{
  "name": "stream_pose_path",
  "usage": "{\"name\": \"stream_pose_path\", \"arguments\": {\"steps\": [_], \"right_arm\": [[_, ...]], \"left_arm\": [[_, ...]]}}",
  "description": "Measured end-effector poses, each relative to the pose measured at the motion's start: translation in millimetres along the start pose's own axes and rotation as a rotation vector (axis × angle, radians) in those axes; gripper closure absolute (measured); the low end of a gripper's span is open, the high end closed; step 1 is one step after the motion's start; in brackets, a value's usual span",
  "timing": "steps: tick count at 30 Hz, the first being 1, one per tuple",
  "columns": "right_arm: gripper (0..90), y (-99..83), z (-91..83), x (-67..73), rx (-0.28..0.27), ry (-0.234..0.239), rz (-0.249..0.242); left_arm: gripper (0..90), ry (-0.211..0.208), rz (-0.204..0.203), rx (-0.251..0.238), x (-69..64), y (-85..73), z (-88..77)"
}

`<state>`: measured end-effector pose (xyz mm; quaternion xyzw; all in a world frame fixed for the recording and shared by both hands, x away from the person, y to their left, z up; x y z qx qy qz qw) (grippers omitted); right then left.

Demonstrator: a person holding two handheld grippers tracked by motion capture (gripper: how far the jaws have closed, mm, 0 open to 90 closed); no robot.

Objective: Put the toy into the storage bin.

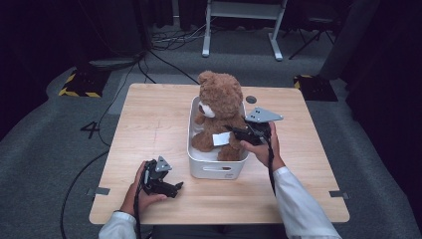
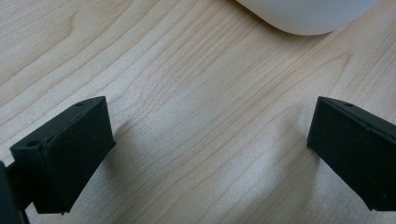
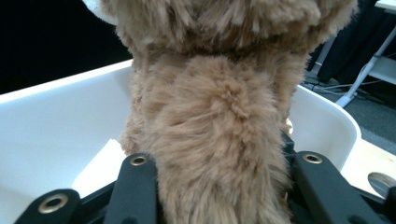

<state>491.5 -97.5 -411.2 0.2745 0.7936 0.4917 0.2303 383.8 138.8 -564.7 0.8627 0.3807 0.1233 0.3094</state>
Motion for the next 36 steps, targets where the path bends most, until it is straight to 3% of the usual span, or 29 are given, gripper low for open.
{"name": "stream_pose_path", "arguments": {"steps": [21, 36], "right_arm": [[48.3, -13.0, 1.1, 3.9, 0.103, 0.025, -0.017], [53.7, -13.4, -0.8, 3.4, 0.106, 0.03, 0.003]], "left_arm": [[0.3, 0.001, 0.0, 0.0, 0.0, 0.0, 0.0], [0.3, 0.001, 0.0, 0.0, 0.1, 0.0, 0.0]]}}
Point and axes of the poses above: each handheld gripper's, and its own axes: z roughly forward along the jaws, y roughly out of its top, x roughly to its left, the point moved 8 cm from there along z, roughly forward along the jaws, and after that the axes turned 2 degrees about x, right-handed, at the moved point
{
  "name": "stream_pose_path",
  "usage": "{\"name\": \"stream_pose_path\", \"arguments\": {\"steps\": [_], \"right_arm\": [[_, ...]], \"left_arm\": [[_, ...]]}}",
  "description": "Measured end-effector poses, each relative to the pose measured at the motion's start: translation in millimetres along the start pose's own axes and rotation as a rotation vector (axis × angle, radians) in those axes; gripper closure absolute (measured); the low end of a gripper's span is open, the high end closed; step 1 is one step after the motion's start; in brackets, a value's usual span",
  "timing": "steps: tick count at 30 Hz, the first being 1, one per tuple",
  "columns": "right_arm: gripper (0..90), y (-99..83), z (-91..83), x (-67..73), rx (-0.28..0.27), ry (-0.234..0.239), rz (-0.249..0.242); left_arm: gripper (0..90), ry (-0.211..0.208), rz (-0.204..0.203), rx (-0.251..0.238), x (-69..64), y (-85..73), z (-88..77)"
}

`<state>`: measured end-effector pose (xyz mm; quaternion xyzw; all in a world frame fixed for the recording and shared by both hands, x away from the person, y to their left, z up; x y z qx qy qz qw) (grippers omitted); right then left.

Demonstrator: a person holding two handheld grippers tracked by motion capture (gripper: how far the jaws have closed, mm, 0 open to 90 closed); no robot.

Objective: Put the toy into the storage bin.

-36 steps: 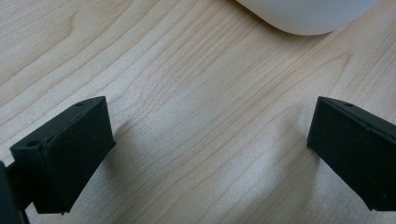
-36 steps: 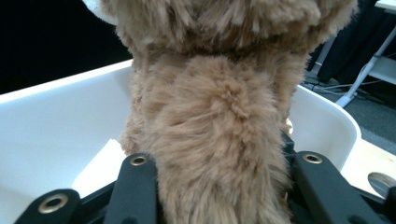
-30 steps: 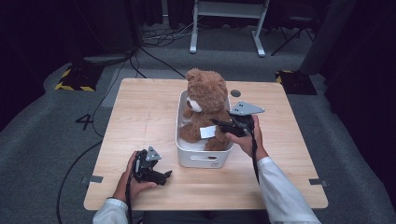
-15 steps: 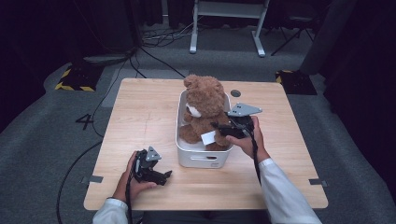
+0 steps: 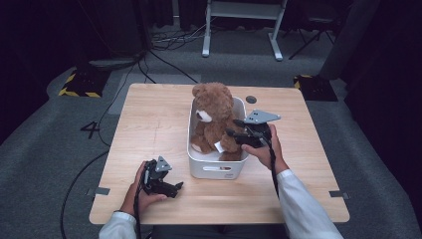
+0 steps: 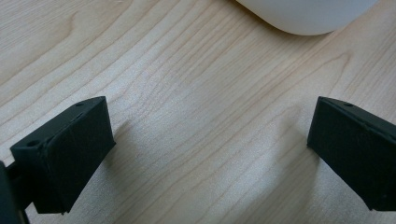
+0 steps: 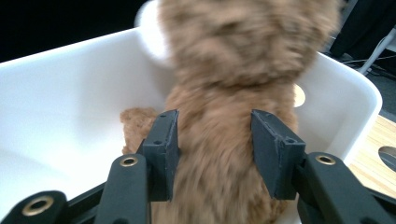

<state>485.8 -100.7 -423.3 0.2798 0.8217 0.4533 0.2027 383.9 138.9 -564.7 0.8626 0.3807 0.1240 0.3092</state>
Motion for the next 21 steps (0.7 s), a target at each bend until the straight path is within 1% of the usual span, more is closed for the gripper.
{"name": "stream_pose_path", "arguments": {"steps": [3, 6, 12, 17, 21], "right_arm": [[57.1, 0.0, 0.3, 0.8, 0.005, 0.004, -0.006], [57.1, -0.3, 1.1, 1.0, 0.023, 0.006, -0.005], [58.2, -0.1, 1.6, 1.2, 0.025, -0.006, -0.006], [56.6, -0.1, 1.2, 0.6, 0.022, -0.009, -0.007], [54.9, -0.3, -1.0, -0.8, 0.017, 0.006, 0.008]], "left_arm": [[0.3, 0.0, 0.0, 0.0, 0.0, 0.0, 0.0], [0.3, 0.0, 0.0, 0.0, 0.0, 0.0, 0.0], [0.3, 0.0, 0.0, 0.0, 0.0, 0.0, 0.0], [0.2, 0.0, 0.0, 0.0, 0.0, 0.0, 0.0], [0.3, 0.0, 0.0, 0.0, 0.0, 0.0, 0.0]]}}
Point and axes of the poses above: each handheld gripper's, and its own axes: z roughly forward along the jaws, y roughly out of its top, x roughly to its left, the point moved 8 cm from there along z, roughly forward along the jaws, and after that the axes turned 2 degrees about x, right-handed, at the moved point
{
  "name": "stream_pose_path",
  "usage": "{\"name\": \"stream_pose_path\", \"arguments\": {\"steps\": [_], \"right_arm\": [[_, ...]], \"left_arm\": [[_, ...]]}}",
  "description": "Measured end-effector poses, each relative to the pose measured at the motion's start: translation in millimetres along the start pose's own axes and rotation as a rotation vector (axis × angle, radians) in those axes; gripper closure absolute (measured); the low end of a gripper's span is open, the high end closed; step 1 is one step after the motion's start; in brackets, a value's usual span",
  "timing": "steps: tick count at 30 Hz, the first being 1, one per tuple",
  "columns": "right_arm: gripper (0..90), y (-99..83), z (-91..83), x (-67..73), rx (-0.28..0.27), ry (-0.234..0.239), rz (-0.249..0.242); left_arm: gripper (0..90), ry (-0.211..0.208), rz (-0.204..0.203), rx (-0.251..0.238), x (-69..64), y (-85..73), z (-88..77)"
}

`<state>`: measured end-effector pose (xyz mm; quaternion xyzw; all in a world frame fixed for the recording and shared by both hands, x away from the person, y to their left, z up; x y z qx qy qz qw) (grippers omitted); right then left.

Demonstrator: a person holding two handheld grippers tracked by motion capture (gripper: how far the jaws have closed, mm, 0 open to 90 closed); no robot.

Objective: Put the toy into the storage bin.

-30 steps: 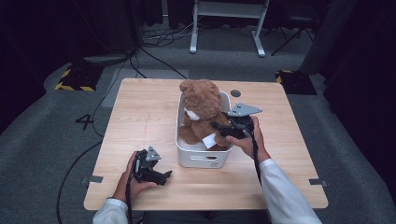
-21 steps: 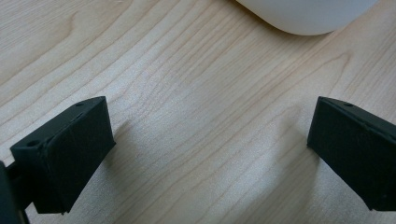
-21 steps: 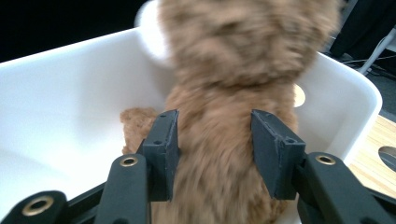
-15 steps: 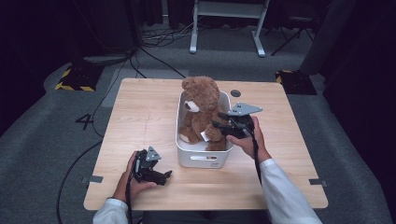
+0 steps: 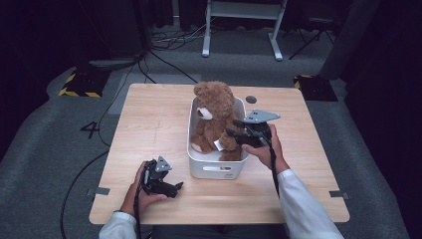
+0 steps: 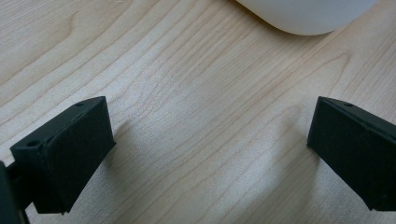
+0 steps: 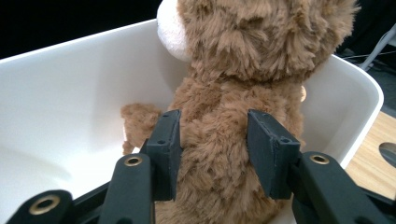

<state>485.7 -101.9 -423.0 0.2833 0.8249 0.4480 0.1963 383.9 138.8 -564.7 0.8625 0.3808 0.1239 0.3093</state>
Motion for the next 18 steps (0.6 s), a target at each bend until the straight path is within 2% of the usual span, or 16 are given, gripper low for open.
{"name": "stream_pose_path", "arguments": {"steps": [18], "right_arm": [[46.0, -3.4, -14.7, -1.9, 0.033, 0.015, -0.033]], "left_arm": [[0.3, 0.0, 0.0, 0.0, 0.0, 0.0, 0.0]]}}
Point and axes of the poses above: each handheld gripper's, and its own axes: z roughly forward along the jaws, y roughly out of its top, x roughly to its left, the point moved 8 cm from there along z, roughly forward along the jaws, and after that the axes turned 2 degrees about x, right-handed, at the moved point
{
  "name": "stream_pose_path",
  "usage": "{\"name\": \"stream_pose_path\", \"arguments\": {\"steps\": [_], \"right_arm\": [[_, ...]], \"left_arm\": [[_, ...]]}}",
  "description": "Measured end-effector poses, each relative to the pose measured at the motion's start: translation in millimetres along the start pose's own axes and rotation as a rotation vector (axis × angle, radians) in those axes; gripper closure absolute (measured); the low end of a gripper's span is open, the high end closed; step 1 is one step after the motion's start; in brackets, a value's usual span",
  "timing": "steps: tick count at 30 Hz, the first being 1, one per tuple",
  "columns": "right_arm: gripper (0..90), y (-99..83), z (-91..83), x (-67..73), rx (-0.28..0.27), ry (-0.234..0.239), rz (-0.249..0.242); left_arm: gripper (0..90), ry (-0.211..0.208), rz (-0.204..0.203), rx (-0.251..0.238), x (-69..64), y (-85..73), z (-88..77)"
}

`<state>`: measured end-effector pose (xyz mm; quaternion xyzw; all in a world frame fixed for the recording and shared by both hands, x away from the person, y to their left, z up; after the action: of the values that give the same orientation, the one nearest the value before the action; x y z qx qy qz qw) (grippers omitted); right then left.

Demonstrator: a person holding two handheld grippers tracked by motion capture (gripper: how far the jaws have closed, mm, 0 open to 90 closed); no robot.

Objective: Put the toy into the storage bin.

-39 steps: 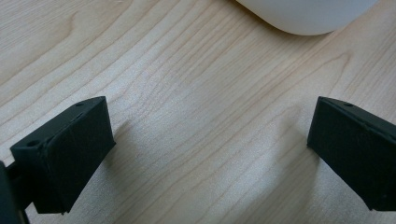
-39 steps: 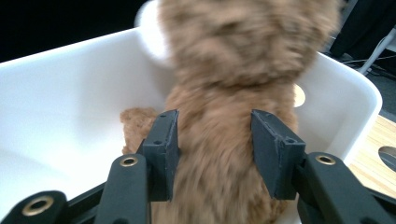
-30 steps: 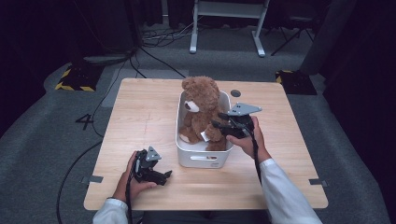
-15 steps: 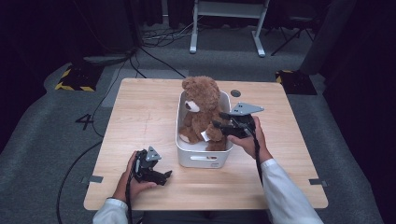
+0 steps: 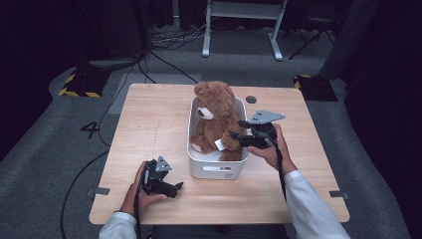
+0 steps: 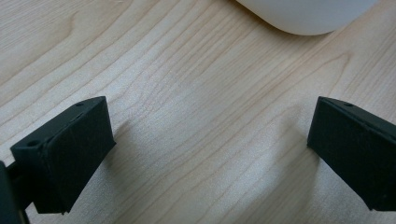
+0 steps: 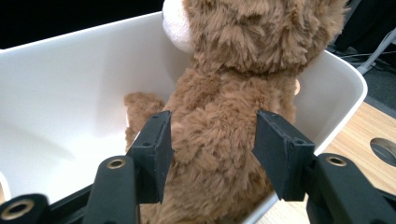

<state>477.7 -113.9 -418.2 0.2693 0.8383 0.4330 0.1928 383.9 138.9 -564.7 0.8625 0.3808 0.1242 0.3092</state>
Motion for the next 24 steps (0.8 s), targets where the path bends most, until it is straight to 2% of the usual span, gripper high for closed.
{"name": "stream_pose_path", "arguments": {"steps": [3, 15, 17, 24], "right_arm": [[44.2, -1.8, -2.5, -0.5, 0.013, -0.009, -0.013], [37.0, -1.4, -14.6, -2.7, -0.006, -0.008, -0.006], [30.2, -1.2, -16.8, -3.9, -0.01, -0.019, -0.011], [22.9, -3.7, -25.7, -7.7, -0.001, -0.045, -0.021]], "left_arm": [[0.3, 0.0, 0.0, 0.0, 0.0, 0.0, 0.0], [0.3, 0.0, 0.0, 0.0, 0.0, 0.0, 0.0], [0.3, 0.0, 0.0, 0.0, -0.1, 0.0, 0.0], [0.2, 0.0, 0.0, 0.0, 0.0, 0.0, 0.0]]}}
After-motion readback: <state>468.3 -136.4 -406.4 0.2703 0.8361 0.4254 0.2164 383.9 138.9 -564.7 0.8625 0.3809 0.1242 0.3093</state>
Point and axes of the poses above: each handheld gripper's, and its own axes: z roughly forward along the jaws, y roughly out of its top, x roughly to its left, the point moved 8 cm from there along z, roughly forward along the jaws, and after that the axes turned 2 degrees about x, right-handed, at the moved point
